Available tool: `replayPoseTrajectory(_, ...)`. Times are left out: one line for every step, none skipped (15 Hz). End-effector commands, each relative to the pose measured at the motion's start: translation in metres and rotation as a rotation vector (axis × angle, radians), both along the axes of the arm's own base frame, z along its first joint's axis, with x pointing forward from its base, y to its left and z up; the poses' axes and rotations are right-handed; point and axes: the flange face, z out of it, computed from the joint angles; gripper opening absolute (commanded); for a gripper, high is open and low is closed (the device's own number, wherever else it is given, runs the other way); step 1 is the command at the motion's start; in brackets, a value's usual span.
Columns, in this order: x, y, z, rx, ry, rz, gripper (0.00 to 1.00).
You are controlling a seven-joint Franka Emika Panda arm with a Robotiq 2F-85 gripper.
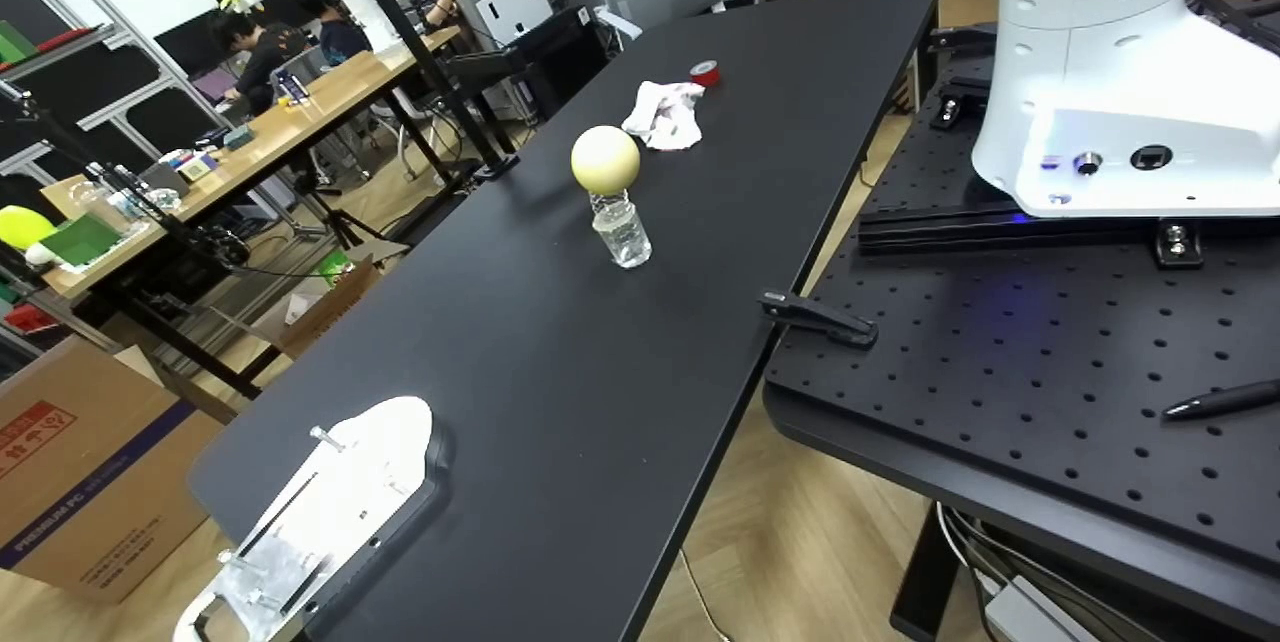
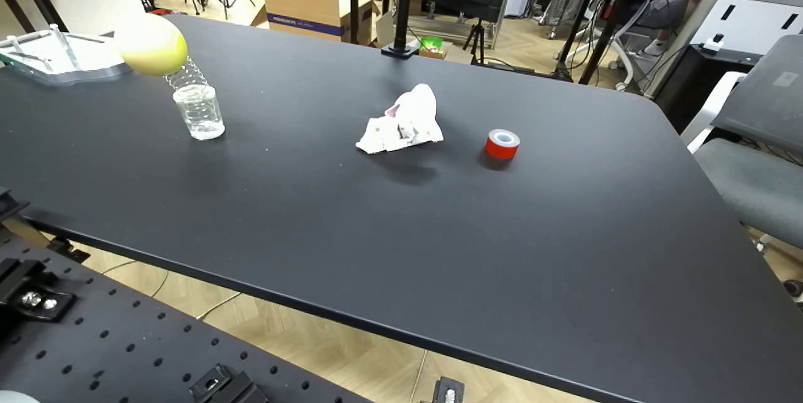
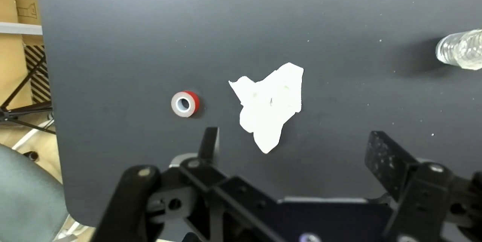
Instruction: Hang the cloth on the stand
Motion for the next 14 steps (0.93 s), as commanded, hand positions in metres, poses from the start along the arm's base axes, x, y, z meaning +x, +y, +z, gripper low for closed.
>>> replayPoseTrajectory(0.011, -0.013, -0.004, -0.031, -0.077, -0.040, 1.00)
replayPoseTrajectory(0.015, -0.018, -0.006, -0.042, -0.091, -0.039, 1.00)
replayPoseTrajectory(0.020, -0.024, -0.010, -0.048, -0.097, -0.025, 1.00)
replayPoseTrajectory(0.025, -0.029, -0.015, -0.051, -0.095, -0.011, 1.00)
replayPoseTrajectory(0.029, -0.034, -0.021, -0.047, -0.082, 0.012, 1.00)
replayPoseTrajectory(0.033, -0.039, -0.028, -0.045, -0.067, 0.039, 1.00)
replayPoseTrajectory(0.038, -0.042, -0.036, -0.037, -0.042, 0.083, 1.00)
replayPoseTrajectory(0.042, -0.044, -0.043, -0.030, -0.022, 0.128, 1.00)
replayPoseTrajectory(0.046, -0.045, -0.049, -0.021, 0.004, 0.172, 1.00)
replayPoseTrajectory(0.049, -0.044, -0.052, -0.015, 0.022, 0.164, 1.00)
replayPoseTrajectory(0.037, -0.041, -0.053, -0.020, -0.001, 0.137, 1.00)
replayPoseTrajectory(0.039, -0.041, -0.058, -0.019, 0.008, 0.142, 1.00)
replayPoseTrajectory(0.040, -0.041, -0.061, -0.018, 0.012, 0.142, 1.00)
replayPoseTrajectory(0.040, -0.040, -0.061, -0.018, 0.012, 0.143, 1.00)
